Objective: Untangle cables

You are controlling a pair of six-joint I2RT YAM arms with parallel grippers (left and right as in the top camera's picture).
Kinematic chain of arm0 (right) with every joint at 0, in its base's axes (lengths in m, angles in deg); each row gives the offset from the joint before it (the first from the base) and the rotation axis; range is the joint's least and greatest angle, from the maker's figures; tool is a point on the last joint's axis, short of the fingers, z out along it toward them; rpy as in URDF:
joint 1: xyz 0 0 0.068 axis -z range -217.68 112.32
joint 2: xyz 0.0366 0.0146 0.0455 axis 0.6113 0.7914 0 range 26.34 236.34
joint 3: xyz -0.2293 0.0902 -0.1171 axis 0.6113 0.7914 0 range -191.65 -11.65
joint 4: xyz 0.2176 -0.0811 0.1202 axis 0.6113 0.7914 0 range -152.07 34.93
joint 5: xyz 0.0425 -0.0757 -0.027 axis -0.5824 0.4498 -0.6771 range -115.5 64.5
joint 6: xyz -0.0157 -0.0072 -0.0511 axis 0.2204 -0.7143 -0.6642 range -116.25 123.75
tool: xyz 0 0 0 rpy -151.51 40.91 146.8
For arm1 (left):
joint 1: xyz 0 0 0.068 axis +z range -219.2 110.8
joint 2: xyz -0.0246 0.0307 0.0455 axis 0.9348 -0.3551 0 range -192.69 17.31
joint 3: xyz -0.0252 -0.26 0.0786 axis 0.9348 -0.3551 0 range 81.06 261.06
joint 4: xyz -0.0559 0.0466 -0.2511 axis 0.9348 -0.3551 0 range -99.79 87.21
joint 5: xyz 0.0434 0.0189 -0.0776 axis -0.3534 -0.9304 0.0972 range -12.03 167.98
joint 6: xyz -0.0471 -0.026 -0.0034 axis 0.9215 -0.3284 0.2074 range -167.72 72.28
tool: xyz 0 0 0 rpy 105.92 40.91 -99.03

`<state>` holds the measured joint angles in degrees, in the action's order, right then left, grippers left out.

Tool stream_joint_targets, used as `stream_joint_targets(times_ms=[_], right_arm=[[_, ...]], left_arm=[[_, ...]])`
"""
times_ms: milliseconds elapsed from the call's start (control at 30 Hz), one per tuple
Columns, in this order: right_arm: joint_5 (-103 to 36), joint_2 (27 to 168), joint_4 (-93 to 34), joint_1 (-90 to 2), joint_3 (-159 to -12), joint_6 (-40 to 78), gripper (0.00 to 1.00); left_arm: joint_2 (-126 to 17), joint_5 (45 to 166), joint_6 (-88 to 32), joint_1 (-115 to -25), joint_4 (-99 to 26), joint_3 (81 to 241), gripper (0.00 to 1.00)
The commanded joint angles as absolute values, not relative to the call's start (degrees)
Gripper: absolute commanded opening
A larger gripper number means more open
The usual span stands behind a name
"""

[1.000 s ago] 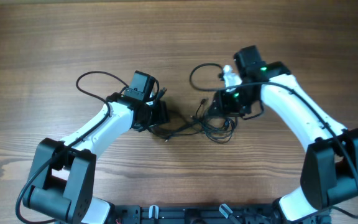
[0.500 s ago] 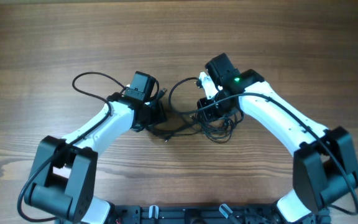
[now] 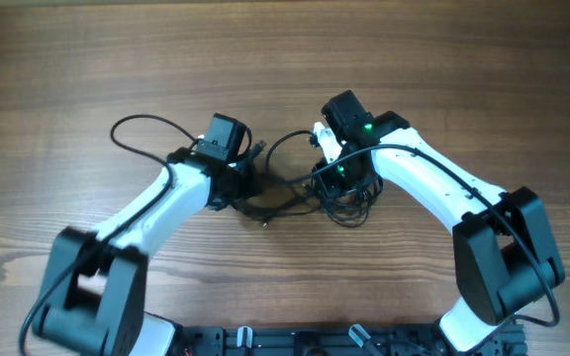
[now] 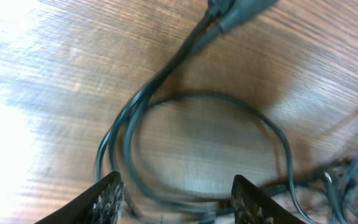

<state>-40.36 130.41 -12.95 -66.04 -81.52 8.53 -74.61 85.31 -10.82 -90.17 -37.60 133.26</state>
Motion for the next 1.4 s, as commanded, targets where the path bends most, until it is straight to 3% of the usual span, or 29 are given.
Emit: stream_joint_targets(times_ms=[0, 333, 700, 800, 967, 1033, 1200, 1367], right_arm=[[-39.4, 131.7, -13.0, -66.4, -81.3, 6.6, 0.47], [-38.9, 131.8, -14.5, -66.4, -81.3, 9.0, 0.52], [-38.7, 131.8, -14.7, -66.4, -81.3, 11.5, 0.53], [-38.7, 131.8, -14.7, -66.4, -81.3, 11.4, 0.53], [-38.7, 131.8, -14.6, -66.4, -81.3, 11.4, 0.53], [-38.7, 131.8, -14.5, -66.4, -81.3, 11.5, 0.53], [-38.8, 131.8, -14.2, -66.4, -81.3, 11.8, 0.53], [-40.3, 131.8, -14.5, -66.5, -81.3, 13.1, 0.53]], left_arm=[[-69.2, 85.7, -4.7, -89.6, -42.7, 133.1, 0.60], [-72.4, 80.6, 8.5, -89.2, -40.1, 128.4, 0.68], [-77.5, 81.1, 8.5, -89.2, -32.7, 126.0, 0.69], [-79.1, 81.0, 8.5, -89.2, -31.2, 126.0, 0.58], [-79.6, 79.1, 8.2, -89.2, -30.6, 126.0, 0.16], [-79.6, 77.3, 8.0, -89.2, -30.6, 126.0, 0.07], [-78.9, 69.8, 6.2, -89.1, -30.5, 126.3, 0.04], [-76.2, 70.3, -2.2, -89.0, -30.7, 129.3, 0.04]])
